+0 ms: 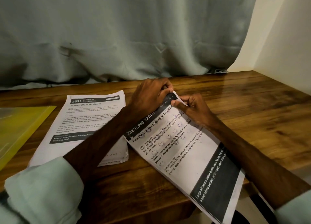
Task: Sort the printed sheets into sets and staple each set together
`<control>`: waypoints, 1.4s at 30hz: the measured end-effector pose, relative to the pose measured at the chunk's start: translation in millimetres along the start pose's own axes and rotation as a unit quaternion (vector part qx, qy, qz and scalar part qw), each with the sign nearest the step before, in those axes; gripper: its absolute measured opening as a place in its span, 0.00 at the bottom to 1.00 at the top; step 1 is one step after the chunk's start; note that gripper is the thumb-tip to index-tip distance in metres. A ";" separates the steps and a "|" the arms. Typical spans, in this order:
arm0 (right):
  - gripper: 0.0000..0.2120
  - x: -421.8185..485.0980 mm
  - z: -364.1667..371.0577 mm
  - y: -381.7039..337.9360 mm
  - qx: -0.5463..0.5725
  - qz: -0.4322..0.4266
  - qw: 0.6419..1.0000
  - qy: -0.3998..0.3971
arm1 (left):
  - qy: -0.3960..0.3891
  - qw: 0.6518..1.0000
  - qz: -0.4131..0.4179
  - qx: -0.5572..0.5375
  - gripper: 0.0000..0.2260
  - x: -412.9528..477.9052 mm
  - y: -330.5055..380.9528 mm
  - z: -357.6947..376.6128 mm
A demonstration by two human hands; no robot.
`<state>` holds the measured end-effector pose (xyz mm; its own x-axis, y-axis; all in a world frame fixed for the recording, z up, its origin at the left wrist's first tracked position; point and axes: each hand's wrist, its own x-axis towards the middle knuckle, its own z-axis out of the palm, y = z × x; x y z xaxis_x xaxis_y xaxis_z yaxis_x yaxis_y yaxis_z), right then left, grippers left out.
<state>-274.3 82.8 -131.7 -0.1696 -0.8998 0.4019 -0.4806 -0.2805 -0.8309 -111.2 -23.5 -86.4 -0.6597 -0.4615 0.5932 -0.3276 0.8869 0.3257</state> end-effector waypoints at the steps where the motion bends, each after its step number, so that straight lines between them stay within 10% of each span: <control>1: 0.07 0.0 0.1 -0.5 0.002 0.001 1.000 0.001 | 0.003 1.000 -0.005 -0.009 0.05 -0.2 -0.2 0.7; 18: 0.07 -1.4 -2.5 -8.8 0.229 0.092 0.969 0.002 | 0.034 0.986 -0.067 -0.146 0.08 -2.2 0.4 5.1; 42: 0.06 -3.3 -10.4 -13.0 0.091 0.046 0.995 0.014 | 0.121 0.991 0.012 -0.054 0.02 -15.2 13.9 6.0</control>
<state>-276.4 92.9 -118.3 -0.2304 -0.9154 0.3300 -0.2994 -0.2560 -0.9191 -109.8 -4.0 -95.2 -0.4804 -0.4433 0.7568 -0.2305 0.8963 0.3788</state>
